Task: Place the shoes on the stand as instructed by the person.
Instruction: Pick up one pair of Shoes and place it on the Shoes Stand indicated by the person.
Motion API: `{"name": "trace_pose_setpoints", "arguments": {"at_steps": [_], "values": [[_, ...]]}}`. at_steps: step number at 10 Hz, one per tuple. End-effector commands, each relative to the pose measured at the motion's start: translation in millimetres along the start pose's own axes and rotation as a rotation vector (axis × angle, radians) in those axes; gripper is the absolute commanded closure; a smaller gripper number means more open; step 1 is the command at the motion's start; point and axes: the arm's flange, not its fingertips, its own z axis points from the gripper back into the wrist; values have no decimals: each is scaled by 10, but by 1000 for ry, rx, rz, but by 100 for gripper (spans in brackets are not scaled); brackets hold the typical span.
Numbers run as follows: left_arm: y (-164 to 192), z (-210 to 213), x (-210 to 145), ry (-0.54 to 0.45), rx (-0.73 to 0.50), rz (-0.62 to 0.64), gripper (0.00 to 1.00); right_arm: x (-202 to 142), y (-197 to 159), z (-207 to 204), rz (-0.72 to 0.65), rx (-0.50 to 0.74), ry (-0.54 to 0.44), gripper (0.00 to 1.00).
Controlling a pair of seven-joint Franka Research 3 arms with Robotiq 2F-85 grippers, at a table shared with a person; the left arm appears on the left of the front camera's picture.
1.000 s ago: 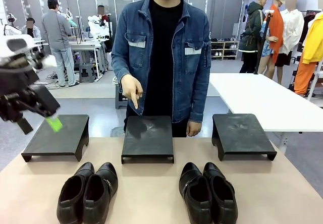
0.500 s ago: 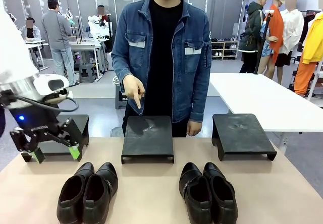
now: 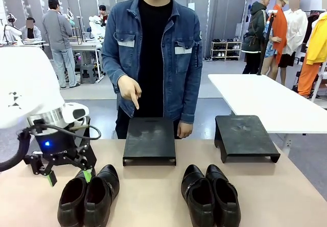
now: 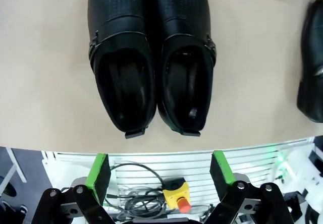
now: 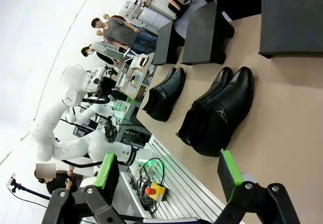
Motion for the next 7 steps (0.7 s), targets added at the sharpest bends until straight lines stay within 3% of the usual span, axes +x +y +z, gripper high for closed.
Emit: {"name": "trace_pose_setpoints", "arguments": {"at_steps": [1, 7], "values": [[-64, -157, 49, -27, 30, 15, 0, 6, 17, 13, 4, 11, -6, 0], [-164, -715, 192, -73, 22, 0, 0, 6, 17, 13, 4, 11, -6, 0]]}}
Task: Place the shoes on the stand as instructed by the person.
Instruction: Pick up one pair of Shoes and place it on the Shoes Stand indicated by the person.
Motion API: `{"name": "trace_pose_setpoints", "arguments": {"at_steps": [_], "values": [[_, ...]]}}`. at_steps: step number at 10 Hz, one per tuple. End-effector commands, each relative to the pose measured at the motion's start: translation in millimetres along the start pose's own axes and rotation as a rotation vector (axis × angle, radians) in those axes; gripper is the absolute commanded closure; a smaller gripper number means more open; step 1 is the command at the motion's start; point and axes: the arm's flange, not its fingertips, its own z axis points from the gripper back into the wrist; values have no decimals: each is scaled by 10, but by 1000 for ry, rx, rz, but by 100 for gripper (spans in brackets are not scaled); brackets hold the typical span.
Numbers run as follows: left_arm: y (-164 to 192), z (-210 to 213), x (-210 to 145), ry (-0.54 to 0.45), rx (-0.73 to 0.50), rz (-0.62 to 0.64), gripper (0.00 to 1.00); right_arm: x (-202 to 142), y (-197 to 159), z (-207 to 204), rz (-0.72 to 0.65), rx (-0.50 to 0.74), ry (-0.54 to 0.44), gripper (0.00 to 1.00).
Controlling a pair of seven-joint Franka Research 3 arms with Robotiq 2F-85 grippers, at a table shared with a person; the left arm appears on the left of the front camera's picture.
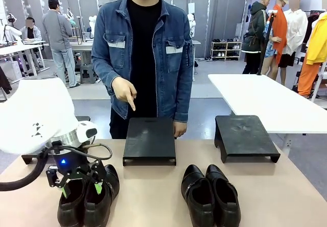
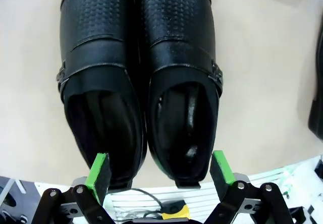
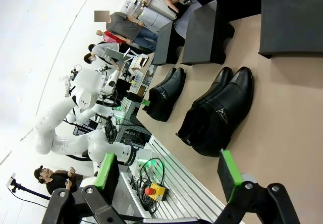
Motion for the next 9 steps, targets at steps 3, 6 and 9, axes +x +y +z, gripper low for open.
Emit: {"name": "trace_pose_setpoints", "arguments": {"at_steps": [3, 6, 9], "values": [[-22, -268, 61, -63, 57, 32, 0, 7, 17, 11, 4, 11, -5, 0], [50, -447, 93, -98, 44, 21, 0, 7, 17, 11, 4, 11, -5, 0], [64, -489, 95, -156, 57, -29, 68, 7, 17, 11, 4, 11, -5, 0]]}}
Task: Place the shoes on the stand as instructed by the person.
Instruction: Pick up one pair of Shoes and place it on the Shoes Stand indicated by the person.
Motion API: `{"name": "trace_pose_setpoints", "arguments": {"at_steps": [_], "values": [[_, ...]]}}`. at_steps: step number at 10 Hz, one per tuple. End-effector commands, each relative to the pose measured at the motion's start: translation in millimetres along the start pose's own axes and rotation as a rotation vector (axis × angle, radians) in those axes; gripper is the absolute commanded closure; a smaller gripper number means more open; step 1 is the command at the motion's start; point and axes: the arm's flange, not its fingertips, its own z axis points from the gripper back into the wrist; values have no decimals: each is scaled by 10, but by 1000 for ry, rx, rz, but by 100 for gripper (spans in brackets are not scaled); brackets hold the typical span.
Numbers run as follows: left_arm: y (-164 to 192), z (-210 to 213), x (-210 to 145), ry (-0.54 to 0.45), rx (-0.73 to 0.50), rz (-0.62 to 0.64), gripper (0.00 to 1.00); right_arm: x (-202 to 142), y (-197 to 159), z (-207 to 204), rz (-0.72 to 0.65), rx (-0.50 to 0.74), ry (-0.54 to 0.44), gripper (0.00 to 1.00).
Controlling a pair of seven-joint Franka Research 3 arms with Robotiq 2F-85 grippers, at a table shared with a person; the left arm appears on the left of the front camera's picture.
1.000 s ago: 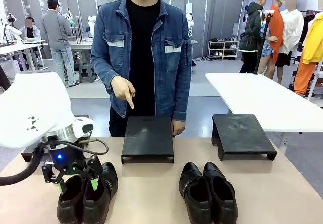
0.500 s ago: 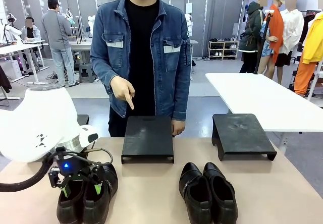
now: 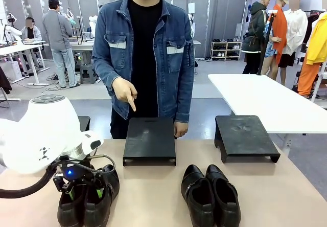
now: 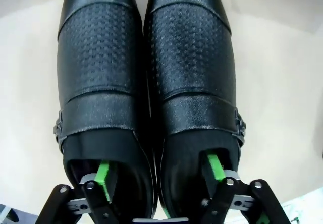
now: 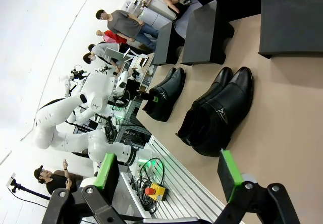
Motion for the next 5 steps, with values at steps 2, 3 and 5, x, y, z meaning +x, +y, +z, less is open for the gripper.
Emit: {"name": "trace_pose_setpoints", "arguments": {"at_steps": [2, 3, 5], "values": [[20, -37, -62, -64, 56, -25, 100, 8, 17, 8, 4, 12, -5, 0], [27, -75, -68, -36, 78, -23, 100, 8, 17, 8, 4, 12, -5, 0], [22, -93, -69, -19, 86, -31, 97, 8, 17, 8, 4, 12, -5, 0]]}}
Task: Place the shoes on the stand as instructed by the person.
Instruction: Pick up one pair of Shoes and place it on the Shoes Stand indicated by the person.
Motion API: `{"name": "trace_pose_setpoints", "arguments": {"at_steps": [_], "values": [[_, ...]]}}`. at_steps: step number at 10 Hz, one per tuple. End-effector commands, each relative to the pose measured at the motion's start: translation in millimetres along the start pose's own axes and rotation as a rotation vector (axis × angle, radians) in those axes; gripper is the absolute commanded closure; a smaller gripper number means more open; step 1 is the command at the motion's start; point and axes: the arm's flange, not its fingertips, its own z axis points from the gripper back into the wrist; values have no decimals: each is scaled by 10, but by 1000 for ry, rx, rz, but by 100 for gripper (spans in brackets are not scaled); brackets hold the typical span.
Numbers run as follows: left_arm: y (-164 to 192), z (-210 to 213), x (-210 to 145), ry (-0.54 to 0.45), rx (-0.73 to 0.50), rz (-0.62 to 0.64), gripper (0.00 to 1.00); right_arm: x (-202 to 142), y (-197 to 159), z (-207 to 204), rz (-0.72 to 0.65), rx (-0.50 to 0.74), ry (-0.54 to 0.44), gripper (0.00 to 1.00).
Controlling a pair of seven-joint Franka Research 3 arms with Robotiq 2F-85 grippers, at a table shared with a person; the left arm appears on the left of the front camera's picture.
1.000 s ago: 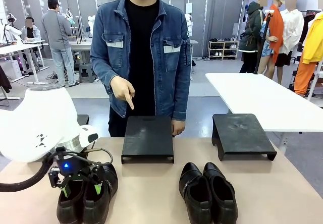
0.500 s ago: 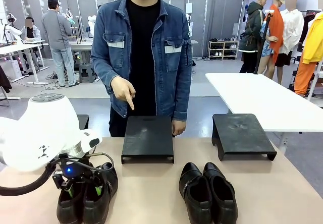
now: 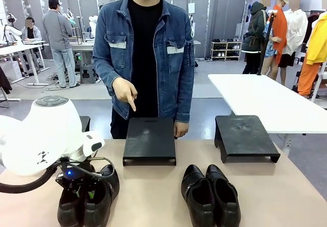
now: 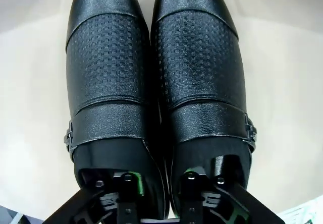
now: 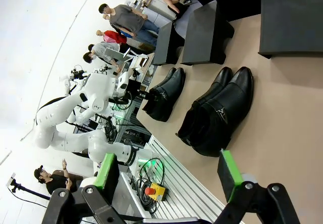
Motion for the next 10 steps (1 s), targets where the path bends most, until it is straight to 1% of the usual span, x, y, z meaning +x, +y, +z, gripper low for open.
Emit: {"name": "trace_pose_setpoints", "arguments": {"at_steps": [1, 3, 5, 6, 8, 10], "values": [[5, -42, -55, 3, 33, 11, 100, 8, 17, 8, 4, 12, -5, 0], [20, 50, 27, -39, 39, 2, 100, 8, 17, 8, 4, 12, -5, 0], [33, 228, 81, -62, 37, 9, 100, 8, 17, 8, 4, 12, -5, 0], [26, 389, 120, -101, 36, -1, 100, 8, 17, 8, 4, 12, -5, 0], [-35, 926, 204, -164, 19, -28, 100, 8, 17, 8, 4, 12, -5, 0], [-83, 1375, 326, -199, 12, -30, 100, 8, 17, 8, 4, 12, -5, 0]]}}
